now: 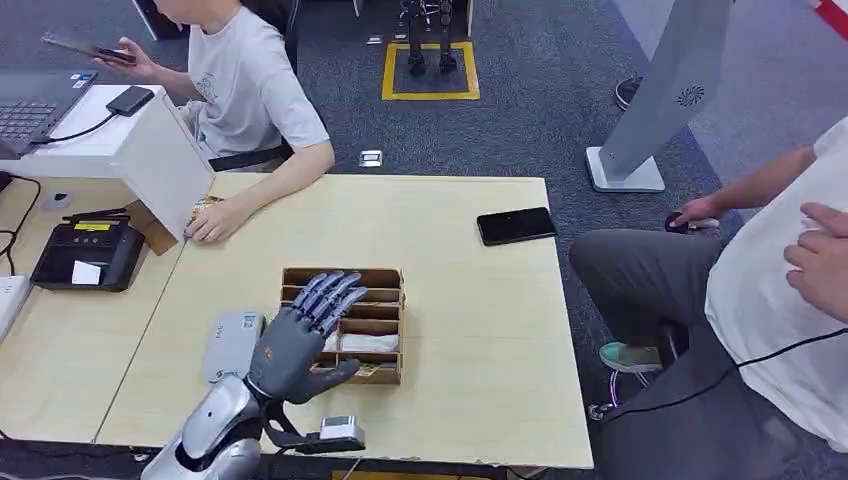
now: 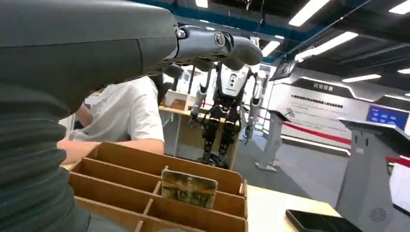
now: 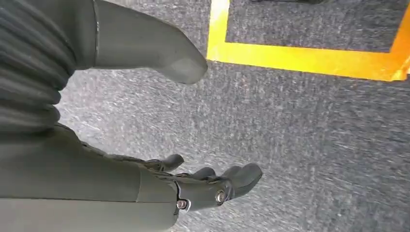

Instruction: Pass the card to the sensor for recognition and then transmit it.

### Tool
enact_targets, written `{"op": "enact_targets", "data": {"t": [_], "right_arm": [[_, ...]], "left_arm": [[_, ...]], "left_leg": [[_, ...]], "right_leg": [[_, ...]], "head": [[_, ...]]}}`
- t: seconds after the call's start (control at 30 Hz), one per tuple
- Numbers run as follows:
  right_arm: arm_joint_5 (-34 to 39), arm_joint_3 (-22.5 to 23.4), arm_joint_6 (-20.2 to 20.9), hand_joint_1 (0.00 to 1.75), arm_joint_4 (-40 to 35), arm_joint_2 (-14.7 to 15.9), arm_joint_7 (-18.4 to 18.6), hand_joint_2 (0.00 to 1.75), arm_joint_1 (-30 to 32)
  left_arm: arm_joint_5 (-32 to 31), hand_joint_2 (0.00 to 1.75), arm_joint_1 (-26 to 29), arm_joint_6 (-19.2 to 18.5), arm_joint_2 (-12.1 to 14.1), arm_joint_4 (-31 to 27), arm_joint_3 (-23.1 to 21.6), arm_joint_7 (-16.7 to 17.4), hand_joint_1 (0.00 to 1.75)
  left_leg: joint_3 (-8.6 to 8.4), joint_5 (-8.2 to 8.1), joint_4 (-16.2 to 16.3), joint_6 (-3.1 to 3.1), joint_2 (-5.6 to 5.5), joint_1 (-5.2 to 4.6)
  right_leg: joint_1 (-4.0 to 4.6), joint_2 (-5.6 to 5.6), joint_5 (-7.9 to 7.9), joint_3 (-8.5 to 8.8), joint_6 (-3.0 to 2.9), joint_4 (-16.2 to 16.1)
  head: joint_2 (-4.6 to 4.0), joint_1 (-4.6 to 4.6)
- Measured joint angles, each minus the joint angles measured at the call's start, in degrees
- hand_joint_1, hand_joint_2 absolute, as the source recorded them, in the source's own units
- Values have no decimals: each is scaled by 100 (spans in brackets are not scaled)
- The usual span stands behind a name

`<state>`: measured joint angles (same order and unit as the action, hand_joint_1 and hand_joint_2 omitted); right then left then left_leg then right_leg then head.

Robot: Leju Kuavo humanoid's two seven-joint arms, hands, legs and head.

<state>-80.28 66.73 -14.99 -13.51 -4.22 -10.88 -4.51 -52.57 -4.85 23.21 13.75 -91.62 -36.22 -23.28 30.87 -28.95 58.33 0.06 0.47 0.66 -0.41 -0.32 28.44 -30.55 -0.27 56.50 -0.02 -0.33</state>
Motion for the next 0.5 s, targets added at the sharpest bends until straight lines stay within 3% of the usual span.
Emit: {"op": "enact_targets", "data": {"t": [0.3,0.5], "right_arm": [[24,2,-22,0,0,0,-173,175,-1],[20,2,-20,0,0,0,-160,175,3]], "left_arm": [[503,175,108,-48,98,-20,-83,-203,0],[262,175,200,26,212,-17,-83,-59,0]], "left_leg": [[1,0,0,0,-2,-1],[2,0,0,0,-2,-1]], "right_leg": [[-1,-2,0,2,0,0],[0,-2,0,1,0,0]], "head": [[0,2],[0,2]]}}
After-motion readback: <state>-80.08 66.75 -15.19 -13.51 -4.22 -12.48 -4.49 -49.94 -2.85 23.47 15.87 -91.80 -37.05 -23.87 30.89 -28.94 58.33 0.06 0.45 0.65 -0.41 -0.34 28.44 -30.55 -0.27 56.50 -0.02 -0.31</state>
